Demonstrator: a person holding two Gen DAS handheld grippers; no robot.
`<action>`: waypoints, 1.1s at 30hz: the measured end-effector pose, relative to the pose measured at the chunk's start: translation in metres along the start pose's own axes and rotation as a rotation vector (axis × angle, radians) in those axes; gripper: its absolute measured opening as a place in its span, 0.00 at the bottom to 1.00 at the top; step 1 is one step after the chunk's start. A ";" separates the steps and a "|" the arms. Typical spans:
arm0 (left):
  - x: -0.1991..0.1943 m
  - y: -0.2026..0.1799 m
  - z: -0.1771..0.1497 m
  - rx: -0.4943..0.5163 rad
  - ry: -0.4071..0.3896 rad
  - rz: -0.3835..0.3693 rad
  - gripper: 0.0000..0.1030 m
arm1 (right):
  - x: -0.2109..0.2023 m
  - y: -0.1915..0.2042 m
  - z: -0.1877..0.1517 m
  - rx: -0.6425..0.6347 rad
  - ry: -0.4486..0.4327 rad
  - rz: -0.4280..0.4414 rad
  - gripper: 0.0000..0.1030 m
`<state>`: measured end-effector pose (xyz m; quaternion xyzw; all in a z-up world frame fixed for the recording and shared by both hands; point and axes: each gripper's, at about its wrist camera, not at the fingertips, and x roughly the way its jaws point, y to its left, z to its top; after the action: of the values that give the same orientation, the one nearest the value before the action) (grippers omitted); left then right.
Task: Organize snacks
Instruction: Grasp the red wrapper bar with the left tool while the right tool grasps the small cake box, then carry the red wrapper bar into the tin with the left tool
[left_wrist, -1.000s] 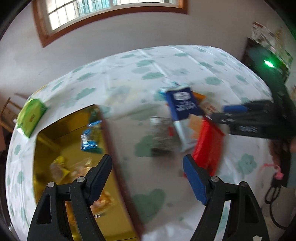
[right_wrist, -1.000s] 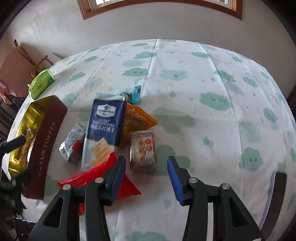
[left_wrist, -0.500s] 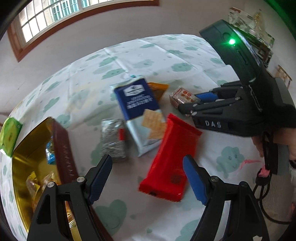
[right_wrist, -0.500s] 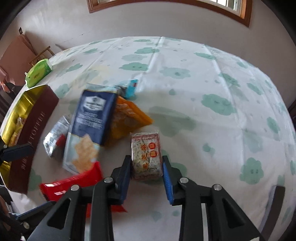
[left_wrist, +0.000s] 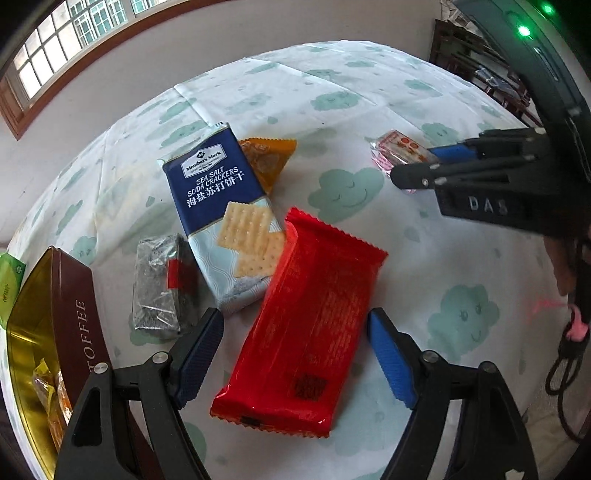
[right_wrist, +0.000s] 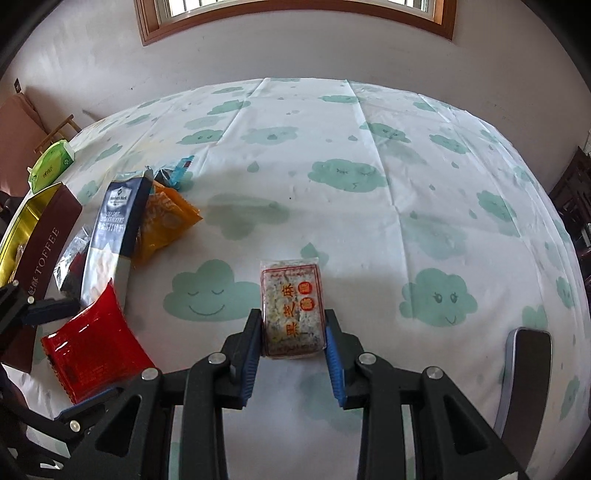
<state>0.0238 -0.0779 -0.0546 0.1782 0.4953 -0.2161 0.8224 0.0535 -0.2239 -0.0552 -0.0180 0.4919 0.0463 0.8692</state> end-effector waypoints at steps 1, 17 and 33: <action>0.000 0.000 0.000 -0.003 0.001 0.001 0.70 | 0.000 0.001 0.000 -0.003 -0.003 -0.004 0.31; -0.014 -0.002 -0.019 -0.129 0.028 -0.074 0.37 | -0.002 0.003 -0.004 -0.018 -0.026 -0.019 0.32; -0.047 0.001 -0.014 -0.158 -0.031 -0.030 0.37 | -0.002 0.004 -0.003 -0.019 -0.016 -0.023 0.32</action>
<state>-0.0055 -0.0615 -0.0190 0.1020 0.5005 -0.1911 0.8382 0.0493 -0.2199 -0.0555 -0.0317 0.4843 0.0412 0.8733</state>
